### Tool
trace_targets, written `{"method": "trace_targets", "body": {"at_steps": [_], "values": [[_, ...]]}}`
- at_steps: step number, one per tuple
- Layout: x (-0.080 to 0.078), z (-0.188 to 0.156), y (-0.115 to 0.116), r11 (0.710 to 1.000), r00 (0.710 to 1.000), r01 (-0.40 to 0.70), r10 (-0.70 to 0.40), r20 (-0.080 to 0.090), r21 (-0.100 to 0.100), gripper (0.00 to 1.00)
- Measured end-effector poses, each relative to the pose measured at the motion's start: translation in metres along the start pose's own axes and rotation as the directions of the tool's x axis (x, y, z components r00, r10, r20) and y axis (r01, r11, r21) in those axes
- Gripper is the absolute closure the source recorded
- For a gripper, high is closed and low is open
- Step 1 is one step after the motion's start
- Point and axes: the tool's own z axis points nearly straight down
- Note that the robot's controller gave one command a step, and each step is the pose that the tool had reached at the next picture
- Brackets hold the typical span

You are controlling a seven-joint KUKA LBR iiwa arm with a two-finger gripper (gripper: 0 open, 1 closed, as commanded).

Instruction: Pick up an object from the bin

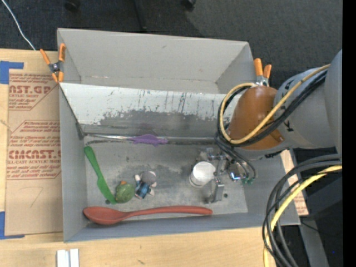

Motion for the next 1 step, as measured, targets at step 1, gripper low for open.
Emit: {"method": "trace_targets", "body": {"at_steps": [1], "values": [[0.0031,-0.0043,-0.0049,0.998,0.998,0.062,-0.063,0.021,0.011,1.0]]}}
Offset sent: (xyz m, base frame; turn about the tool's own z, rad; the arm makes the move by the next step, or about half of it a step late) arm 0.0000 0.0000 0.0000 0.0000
